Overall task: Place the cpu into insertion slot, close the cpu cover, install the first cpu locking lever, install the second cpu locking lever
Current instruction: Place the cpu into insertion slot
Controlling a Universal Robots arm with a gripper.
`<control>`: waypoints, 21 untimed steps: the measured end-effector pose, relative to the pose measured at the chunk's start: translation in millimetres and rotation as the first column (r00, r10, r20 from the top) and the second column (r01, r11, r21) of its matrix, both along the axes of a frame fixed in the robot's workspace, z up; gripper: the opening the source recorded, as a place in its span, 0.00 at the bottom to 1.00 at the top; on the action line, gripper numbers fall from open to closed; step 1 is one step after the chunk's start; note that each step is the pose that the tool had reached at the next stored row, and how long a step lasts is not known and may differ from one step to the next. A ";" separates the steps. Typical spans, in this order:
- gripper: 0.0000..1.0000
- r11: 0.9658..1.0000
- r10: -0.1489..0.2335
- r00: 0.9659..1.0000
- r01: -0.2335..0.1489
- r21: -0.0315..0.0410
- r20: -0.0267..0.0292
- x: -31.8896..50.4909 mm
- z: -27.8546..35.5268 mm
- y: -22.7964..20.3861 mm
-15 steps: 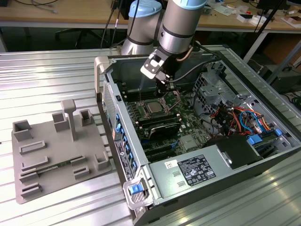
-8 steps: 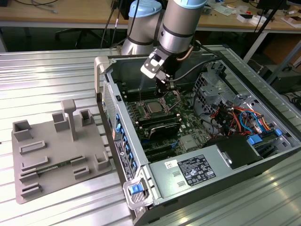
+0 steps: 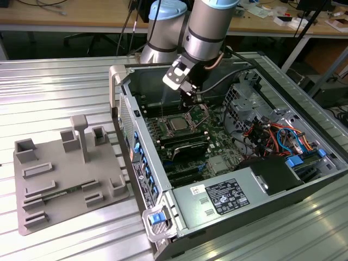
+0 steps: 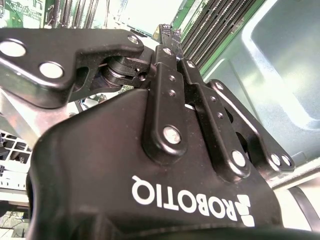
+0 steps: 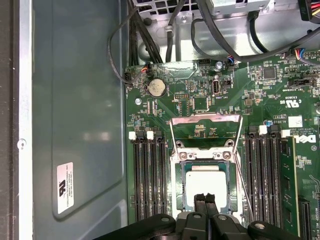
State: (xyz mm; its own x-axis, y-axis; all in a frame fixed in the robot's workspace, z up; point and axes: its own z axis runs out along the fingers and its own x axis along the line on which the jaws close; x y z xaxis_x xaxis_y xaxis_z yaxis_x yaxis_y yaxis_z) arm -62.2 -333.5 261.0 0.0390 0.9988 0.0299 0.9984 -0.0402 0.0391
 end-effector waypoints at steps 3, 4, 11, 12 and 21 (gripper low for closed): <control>0.11 1.000 0.000 1.000 0.000 0.000 0.000 0.0 0.4 0.0; 0.11 1.000 0.000 1.000 0.000 0.000 0.000 0.0 0.6 0.0; 0.11 1.000 0.000 1.000 0.000 0.000 0.000 0.0 3.4 0.0; 0.11 1.000 0.000 1.000 0.000 0.000 0.000 0.0 3.8 0.0; 0.11 1.000 0.000 1.000 0.000 0.000 0.000 0.0 7.7 0.0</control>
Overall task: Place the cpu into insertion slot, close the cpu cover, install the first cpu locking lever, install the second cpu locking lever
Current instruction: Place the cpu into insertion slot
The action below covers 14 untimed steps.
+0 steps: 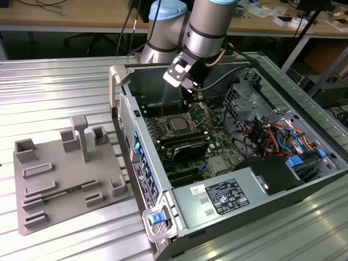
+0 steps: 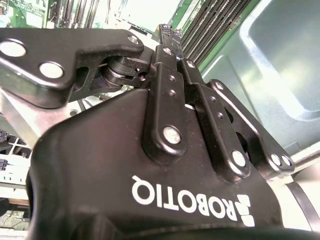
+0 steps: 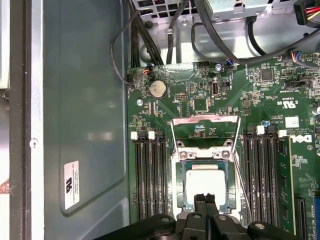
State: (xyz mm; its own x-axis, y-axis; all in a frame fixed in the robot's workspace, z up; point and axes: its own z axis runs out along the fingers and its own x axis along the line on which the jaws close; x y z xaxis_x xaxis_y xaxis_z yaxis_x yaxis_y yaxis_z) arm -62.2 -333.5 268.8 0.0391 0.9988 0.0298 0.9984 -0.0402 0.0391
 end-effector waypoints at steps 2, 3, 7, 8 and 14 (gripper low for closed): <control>0.11 1.000 0.000 1.000 0.000 0.000 0.000 0.0 1.7 0.0; 0.11 1.000 0.000 1.000 0.000 0.000 0.000 0.0 2.9 0.0; 0.11 1.000 0.000 1.000 0.000 0.000 0.000 0.0 7.0 0.0; 0.11 1.000 0.000 1.000 0.000 0.000 0.000 0.0 7.9 0.0; 0.11 1.000 0.000 1.000 0.000 0.001 0.000 0.0 12.7 0.0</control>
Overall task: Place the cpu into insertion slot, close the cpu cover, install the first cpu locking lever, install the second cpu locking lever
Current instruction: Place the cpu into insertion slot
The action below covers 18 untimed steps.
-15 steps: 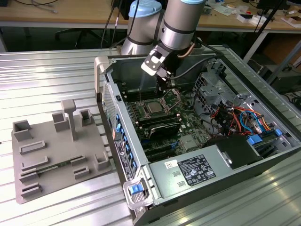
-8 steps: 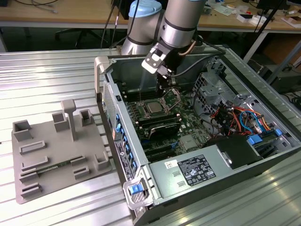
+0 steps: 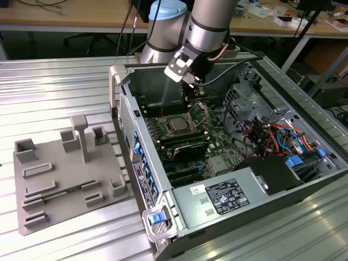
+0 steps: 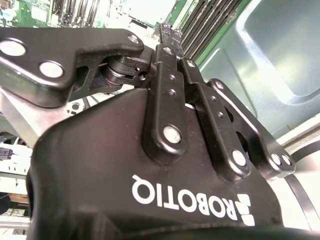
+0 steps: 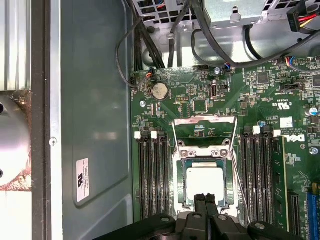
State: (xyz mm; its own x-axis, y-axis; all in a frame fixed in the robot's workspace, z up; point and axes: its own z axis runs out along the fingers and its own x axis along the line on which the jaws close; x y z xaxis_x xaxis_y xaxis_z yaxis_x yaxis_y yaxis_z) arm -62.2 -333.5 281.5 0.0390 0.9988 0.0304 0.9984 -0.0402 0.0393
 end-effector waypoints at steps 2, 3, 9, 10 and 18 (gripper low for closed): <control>0.11 1.000 0.000 1.000 0.000 0.000 0.000 0.0 0.1 0.0; 0.11 1.000 0.000 1.000 0.000 0.000 0.000 0.0 0.1 0.0; 0.11 1.000 0.000 1.000 0.000 0.000 0.000 7.1 0.1 0.0; 0.11 1.000 0.000 1.000 0.000 0.000 0.000 9.1 0.1 0.0; 0.11 1.000 0.000 1.000 0.000 0.000 0.000 22.2 0.1 0.0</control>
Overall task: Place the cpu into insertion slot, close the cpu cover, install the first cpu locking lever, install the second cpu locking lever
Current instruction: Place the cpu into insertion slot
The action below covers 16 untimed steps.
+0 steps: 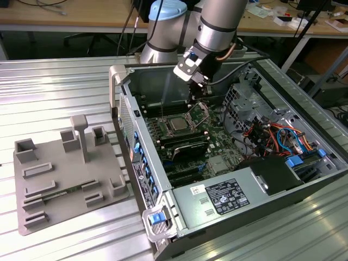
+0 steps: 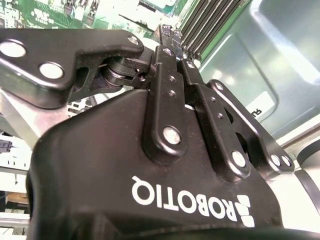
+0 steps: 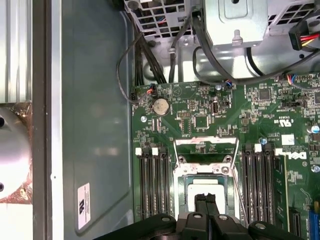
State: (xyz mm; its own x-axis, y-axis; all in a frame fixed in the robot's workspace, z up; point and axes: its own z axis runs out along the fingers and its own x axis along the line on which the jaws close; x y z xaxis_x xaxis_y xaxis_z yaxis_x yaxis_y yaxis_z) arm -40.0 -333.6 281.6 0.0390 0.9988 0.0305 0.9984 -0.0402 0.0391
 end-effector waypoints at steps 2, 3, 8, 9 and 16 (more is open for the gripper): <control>0.11 1.000 0.000 1.000 0.000 0.000 0.000 2.9 0.0 0.0; 0.11 1.000 0.000 1.000 0.000 0.000 0.000 3.9 0.0 0.0; 0.11 1.000 0.000 1.000 0.000 0.000 0.000 8.6 0.0 0.0; 0.11 1.000 0.000 1.000 0.000 0.000 0.000 9.8 0.0 0.0; 0.11 1.000 0.000 1.000 0.000 0.000 0.000 18.8 0.0 0.0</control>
State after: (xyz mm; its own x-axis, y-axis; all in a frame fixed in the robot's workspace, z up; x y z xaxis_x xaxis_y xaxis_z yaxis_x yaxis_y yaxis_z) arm -21.3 -333.5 281.6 0.0391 0.9988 0.0305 0.9984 -0.0403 0.0391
